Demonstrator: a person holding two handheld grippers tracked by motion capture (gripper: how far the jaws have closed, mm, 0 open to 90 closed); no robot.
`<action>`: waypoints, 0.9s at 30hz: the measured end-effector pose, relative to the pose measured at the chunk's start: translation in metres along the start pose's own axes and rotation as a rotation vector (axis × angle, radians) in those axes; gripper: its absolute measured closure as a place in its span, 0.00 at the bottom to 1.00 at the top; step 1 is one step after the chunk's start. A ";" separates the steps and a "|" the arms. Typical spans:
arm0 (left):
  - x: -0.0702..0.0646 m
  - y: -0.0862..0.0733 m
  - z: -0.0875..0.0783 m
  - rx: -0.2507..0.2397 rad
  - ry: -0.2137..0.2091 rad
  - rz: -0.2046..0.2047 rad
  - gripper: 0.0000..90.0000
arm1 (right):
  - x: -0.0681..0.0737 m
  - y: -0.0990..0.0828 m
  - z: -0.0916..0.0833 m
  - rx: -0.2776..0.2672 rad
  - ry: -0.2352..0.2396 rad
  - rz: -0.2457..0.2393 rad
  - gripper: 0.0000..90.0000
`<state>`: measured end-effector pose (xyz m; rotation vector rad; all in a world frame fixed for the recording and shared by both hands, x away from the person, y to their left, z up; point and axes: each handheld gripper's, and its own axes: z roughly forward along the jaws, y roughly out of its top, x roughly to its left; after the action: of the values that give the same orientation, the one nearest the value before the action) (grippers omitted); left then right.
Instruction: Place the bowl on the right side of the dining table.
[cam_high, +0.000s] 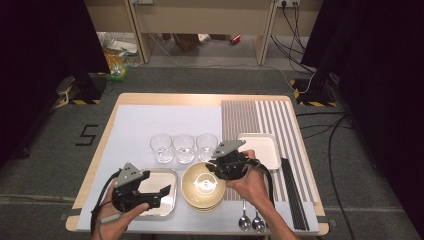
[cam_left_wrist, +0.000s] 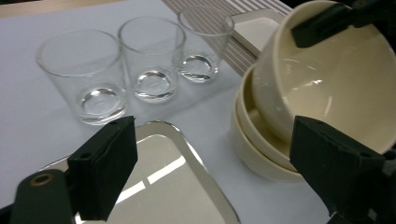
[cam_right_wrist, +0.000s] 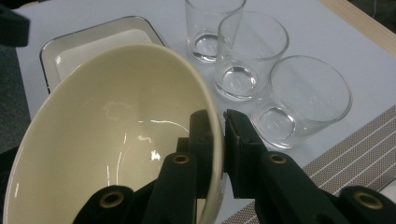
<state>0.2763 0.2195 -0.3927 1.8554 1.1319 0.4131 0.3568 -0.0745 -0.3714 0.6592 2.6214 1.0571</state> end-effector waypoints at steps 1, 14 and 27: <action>0.009 0.000 -0.003 -0.011 0.020 -0.018 0.17 | -0.001 0.001 -0.003 -0.015 0.008 0.006 0.91; 0.087 -0.024 0.013 0.014 0.214 -0.137 0.17 | -0.014 0.004 -0.028 -0.077 0.022 0.044 0.91; 0.136 -0.054 0.028 0.058 0.366 -0.168 0.17 | -0.053 -0.008 -0.062 -0.097 -0.038 0.133 0.91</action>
<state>0.3375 0.3281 -0.4739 1.7601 1.5474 0.6466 0.3769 -0.1417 -0.3304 0.8326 2.5061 1.1883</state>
